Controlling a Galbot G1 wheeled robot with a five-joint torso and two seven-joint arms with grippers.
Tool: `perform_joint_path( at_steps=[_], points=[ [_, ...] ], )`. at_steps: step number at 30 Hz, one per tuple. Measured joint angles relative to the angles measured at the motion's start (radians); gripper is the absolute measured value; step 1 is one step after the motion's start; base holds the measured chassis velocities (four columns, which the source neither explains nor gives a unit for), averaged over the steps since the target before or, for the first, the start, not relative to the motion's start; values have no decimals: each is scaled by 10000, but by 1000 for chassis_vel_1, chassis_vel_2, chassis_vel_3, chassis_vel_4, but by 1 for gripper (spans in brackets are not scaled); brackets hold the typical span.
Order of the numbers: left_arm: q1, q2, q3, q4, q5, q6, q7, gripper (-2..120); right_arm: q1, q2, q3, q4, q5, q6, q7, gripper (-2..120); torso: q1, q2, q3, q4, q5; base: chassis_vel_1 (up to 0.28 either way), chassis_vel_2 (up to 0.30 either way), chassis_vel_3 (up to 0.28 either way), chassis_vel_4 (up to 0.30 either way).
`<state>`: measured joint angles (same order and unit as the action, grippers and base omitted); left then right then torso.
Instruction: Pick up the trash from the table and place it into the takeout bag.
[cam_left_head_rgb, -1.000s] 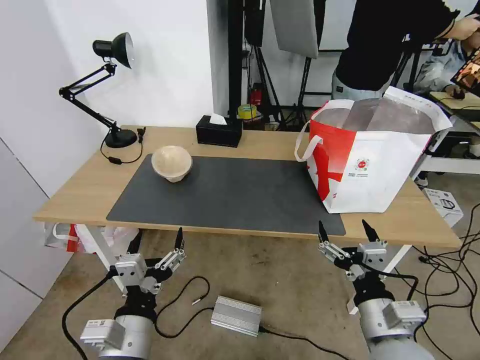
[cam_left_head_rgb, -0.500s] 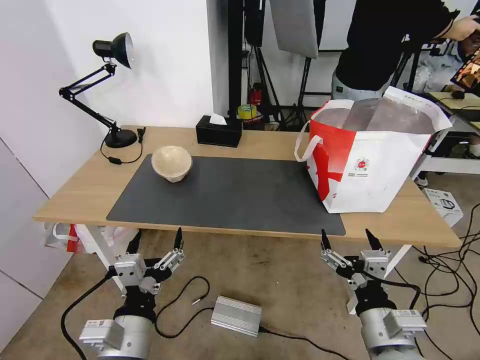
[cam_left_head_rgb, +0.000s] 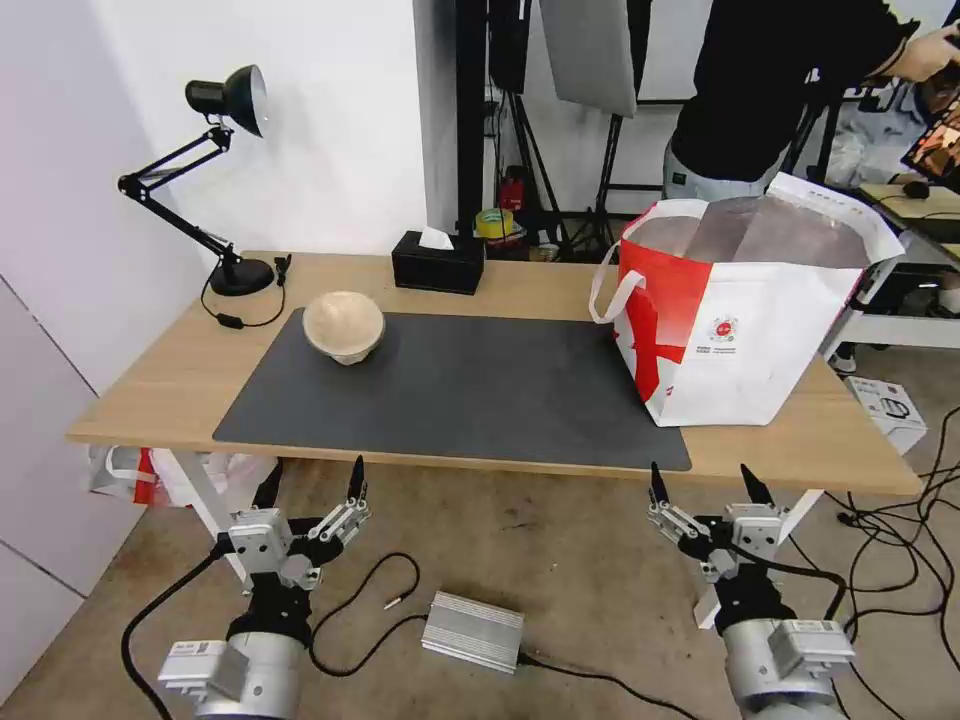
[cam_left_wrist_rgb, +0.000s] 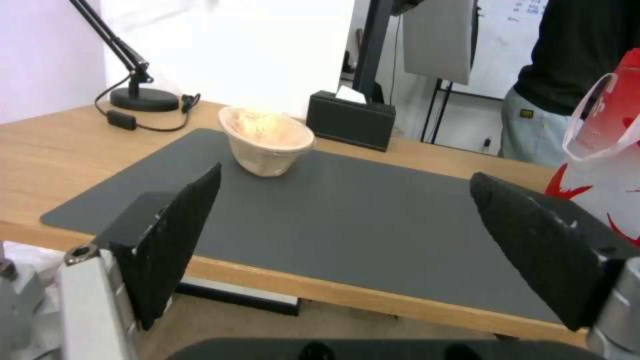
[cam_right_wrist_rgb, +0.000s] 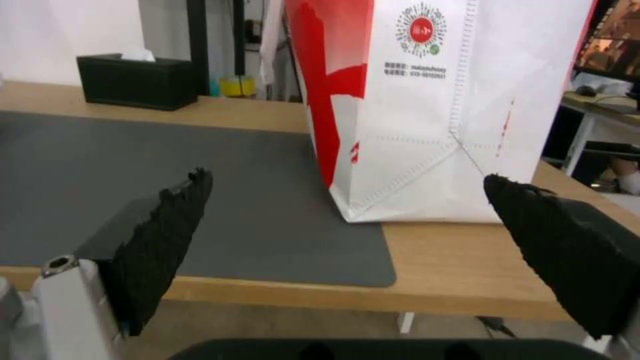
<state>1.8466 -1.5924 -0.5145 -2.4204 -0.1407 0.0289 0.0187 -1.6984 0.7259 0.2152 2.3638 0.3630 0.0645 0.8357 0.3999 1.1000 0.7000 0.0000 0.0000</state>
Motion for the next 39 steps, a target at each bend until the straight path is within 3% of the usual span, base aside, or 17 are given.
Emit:
perform_joint_path(
  at_steps=[39],
  points=[
    [-5,2,-31,-62,6,13,2,100,-247,188,-112,81,-191,-314,225,100,0,0,0,0,0,0,0,0,0]
  ],
)
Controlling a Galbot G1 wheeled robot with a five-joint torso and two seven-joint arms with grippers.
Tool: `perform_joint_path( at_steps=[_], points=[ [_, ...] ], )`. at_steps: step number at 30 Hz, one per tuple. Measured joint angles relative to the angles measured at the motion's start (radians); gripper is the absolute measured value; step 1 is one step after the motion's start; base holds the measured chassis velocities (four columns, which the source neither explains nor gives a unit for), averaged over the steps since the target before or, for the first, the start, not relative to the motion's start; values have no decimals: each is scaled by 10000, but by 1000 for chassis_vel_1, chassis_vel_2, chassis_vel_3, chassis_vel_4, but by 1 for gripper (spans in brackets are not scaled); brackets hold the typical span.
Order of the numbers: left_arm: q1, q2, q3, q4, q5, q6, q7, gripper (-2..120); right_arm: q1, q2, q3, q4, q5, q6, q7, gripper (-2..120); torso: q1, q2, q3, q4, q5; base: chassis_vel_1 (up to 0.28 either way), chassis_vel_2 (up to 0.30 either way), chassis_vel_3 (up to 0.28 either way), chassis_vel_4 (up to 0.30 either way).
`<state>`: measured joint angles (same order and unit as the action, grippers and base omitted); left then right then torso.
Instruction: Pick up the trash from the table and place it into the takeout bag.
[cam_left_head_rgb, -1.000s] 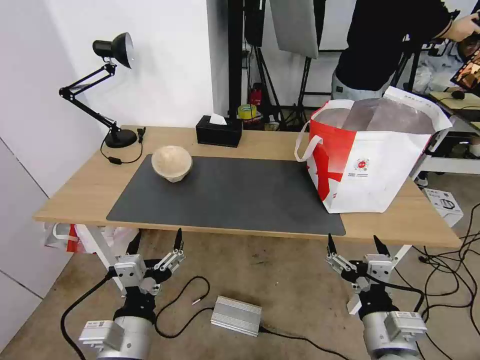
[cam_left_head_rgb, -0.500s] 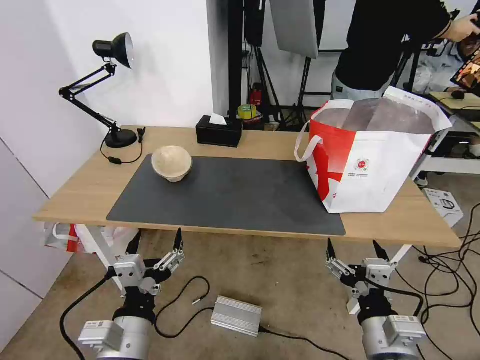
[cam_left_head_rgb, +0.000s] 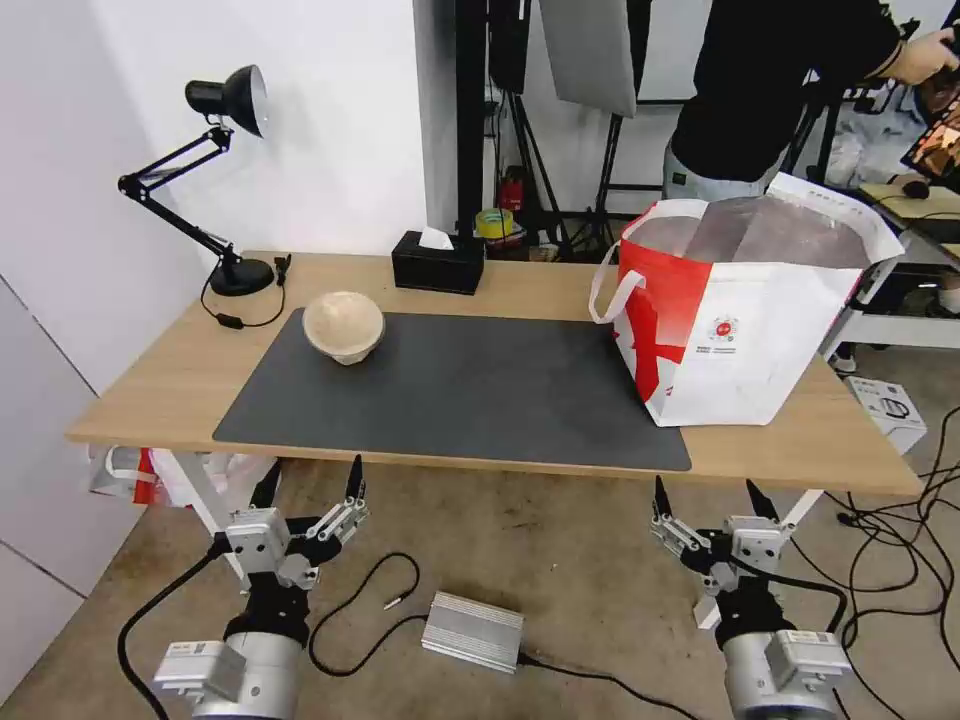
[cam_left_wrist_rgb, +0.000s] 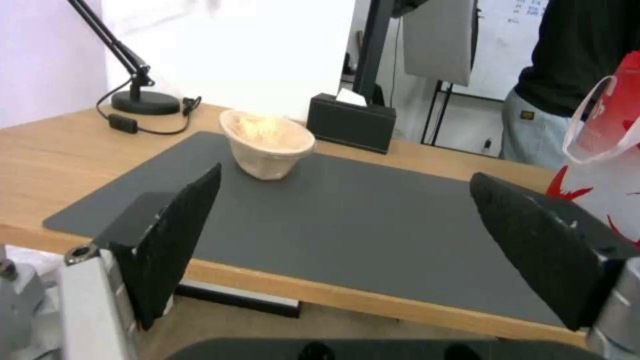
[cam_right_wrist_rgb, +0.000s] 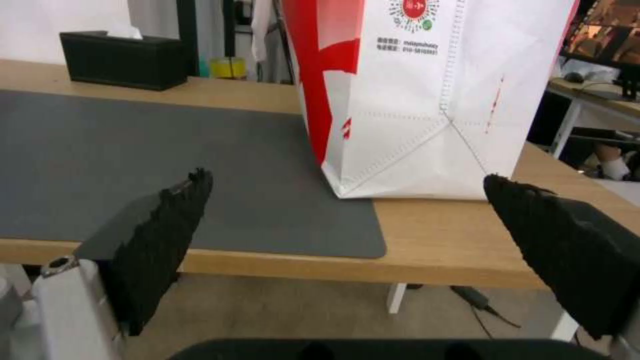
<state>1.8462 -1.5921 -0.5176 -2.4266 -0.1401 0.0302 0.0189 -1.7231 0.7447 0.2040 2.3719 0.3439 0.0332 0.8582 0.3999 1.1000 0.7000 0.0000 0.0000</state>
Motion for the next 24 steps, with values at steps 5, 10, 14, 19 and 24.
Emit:
perform_joint_path(
  at_steps=[5,10,14,19,24],
  points=[
    [-16,-2,0,18,-6,8,0,100,3,-1,4,-2,0,-1,0,100,0,0,0,0,0,0,0,0,0],
    [-19,-2,0,18,-23,8,0,100,6,-1,4,-3,0,0,0,100,0,0,0,0,0,0,0,0,0],
    [-44,4,-62,-50,-158,26,-6,100,6,-1,4,-3,0,0,0,100,0,0,0,0,0,0,0,0,0],
    [-118,110,-187,-104,-377,29,-229,100,6,-1,5,-3,1,-1,-1,100,0,0,0,0,0,0,0,0,0],
    [-198,181,-316,-237,-952,27,-480,100,7,-1,5,-3,2,0,-2,100,0,0,0,0,0,0,0,0,0]
  ],
)
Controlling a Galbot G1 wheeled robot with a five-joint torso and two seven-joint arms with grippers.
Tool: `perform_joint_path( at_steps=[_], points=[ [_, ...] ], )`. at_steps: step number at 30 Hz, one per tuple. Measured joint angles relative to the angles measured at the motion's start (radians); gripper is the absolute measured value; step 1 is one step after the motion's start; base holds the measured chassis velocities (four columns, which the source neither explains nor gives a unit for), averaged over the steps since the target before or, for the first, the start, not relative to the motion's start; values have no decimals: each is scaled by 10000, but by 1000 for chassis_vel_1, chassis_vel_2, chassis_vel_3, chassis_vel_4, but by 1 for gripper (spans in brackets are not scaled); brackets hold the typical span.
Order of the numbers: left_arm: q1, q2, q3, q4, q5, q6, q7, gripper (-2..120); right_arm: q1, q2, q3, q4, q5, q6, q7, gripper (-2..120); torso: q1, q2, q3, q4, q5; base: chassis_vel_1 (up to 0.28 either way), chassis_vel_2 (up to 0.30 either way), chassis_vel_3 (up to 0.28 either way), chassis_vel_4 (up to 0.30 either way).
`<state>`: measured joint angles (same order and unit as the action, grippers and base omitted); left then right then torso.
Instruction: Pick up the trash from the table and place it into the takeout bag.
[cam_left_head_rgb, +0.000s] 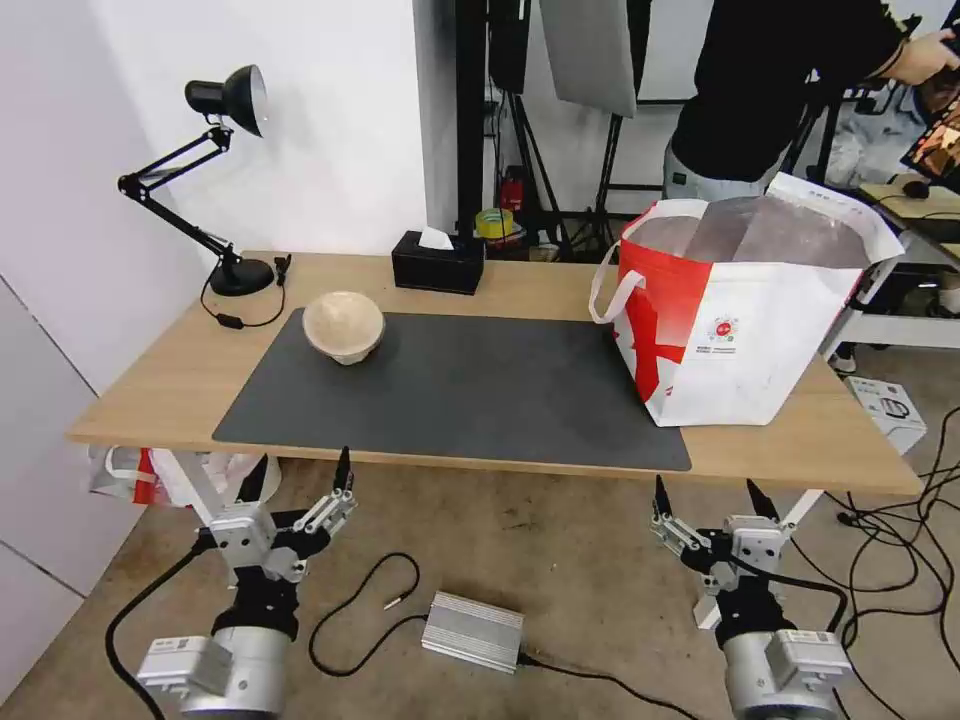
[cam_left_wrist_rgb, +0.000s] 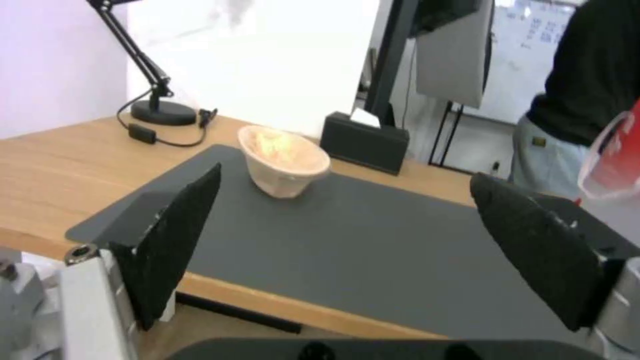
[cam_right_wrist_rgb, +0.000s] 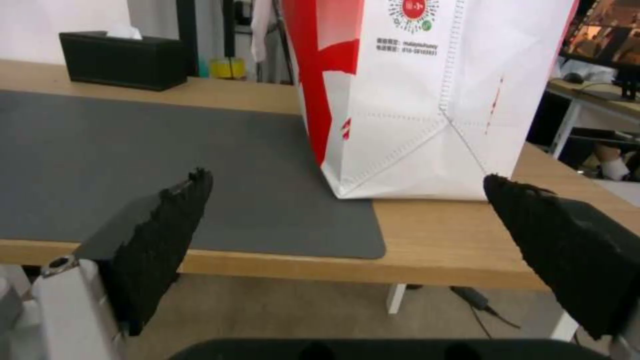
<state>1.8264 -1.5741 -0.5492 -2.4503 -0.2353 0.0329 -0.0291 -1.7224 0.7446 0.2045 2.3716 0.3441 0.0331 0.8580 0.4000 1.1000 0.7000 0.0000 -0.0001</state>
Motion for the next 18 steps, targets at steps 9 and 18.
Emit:
perform_joint_path(
  at_steps=[9,18],
  points=[
    [-181,110,-114,-217,-1575,259,-607,100,0,0,0,0,0,0,-1,100,0,1,0,0,0,0,0,0,0],
    [-339,251,-182,-436,-3061,644,-972,100,0,0,0,0,0,4,-1,100,0,0,0,0,1,0,0,0,0]
  ],
)
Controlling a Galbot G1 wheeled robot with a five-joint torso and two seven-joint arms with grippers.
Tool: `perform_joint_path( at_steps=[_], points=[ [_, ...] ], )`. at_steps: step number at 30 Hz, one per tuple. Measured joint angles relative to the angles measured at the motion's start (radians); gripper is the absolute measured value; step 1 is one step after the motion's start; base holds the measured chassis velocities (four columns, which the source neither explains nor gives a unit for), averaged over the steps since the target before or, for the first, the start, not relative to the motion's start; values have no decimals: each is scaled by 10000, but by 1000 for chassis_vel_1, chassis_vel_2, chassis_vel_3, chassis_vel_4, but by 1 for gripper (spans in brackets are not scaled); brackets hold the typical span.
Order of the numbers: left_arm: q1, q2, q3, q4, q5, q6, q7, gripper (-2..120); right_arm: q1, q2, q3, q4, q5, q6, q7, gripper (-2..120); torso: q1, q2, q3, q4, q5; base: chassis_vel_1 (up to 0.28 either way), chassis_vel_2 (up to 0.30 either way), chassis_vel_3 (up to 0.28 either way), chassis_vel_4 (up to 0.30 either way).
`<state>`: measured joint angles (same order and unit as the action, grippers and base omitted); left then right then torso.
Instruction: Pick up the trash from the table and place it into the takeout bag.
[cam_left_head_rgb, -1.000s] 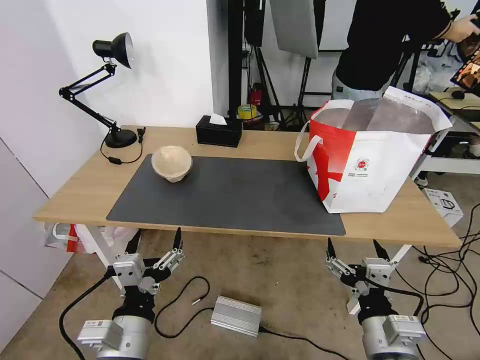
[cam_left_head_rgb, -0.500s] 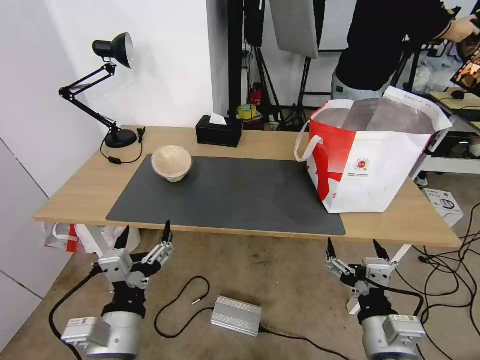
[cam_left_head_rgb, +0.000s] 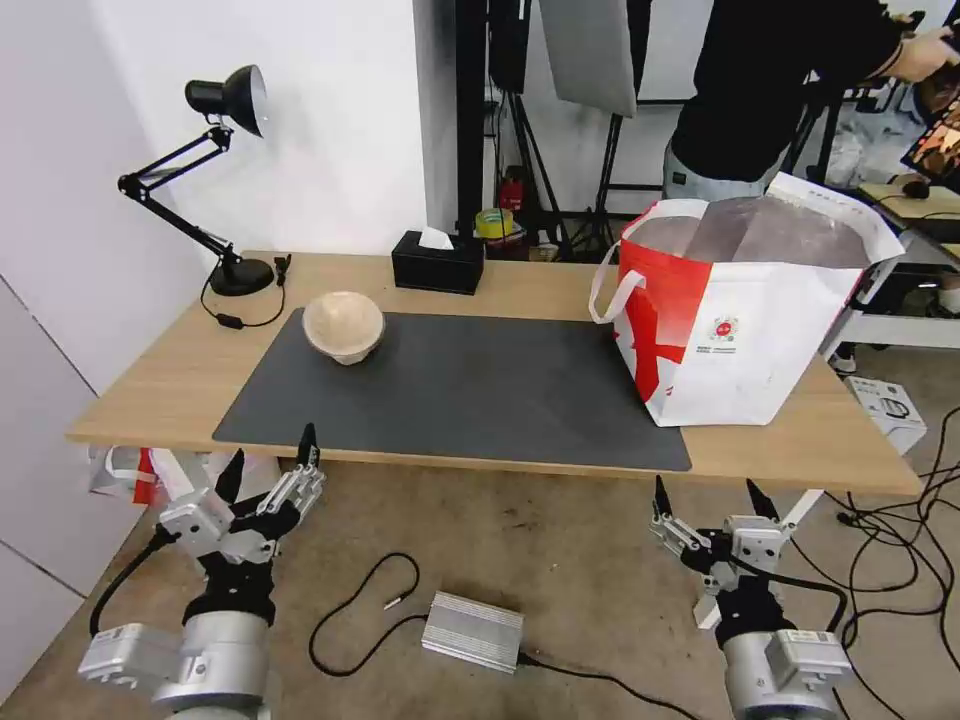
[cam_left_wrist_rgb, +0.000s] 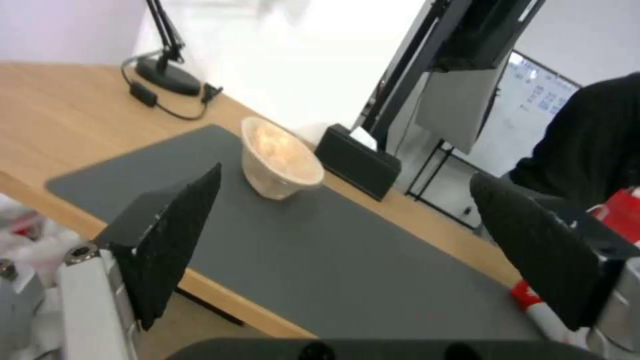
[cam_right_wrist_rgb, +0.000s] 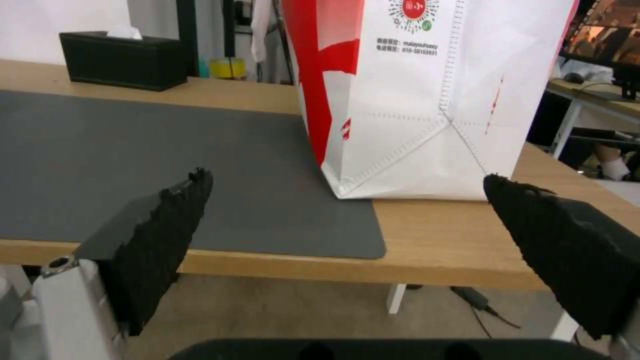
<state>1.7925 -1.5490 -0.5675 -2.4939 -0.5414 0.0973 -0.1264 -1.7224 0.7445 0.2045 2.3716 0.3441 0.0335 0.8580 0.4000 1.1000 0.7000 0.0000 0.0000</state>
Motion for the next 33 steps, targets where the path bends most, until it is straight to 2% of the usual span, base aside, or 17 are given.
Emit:
perform_joint_path(
  at_steps=[3,6,7,10,18,24,33],
  points=[
    [-85,89,-8,-50,-618,162,-184,100,0,0,0,0,0,0,0,100,0,0,0,0,0,0,0,0,0],
    [-267,277,-102,-64,-1952,458,-631,100,-1,0,0,0,0,1,0,100,0,0,0,0,0,0,0,0,0],
    [-267,277,-102,-64,-1952,458,-631,100,-1,0,0,0,0,1,0,100,0,0,0,0,0,0,0,0,0],
    [-471,494,-341,-69,-2800,685,-841,100,0,0,0,0,0,1,0,100,0,0,0,0,0,0,0,0,0],
    [-813,894,-590,-69,-4082,964,-1052,100,0,0,0,0,0,1,0,100,0,0,0,1,0,0,0,0,0],
    [-1619,1330,-810,53,-5379,1300,-1772,100,0,0,0,0,0,1,0,100,0,0,0,-1,-1,0,0,0,0],
    [-2359,2084,-1261,309,-6936,1417,-2252,100,0,-1,0,0,0,1,0,100,0,0,1,0,-1,0,0,0,0]
  ],
)
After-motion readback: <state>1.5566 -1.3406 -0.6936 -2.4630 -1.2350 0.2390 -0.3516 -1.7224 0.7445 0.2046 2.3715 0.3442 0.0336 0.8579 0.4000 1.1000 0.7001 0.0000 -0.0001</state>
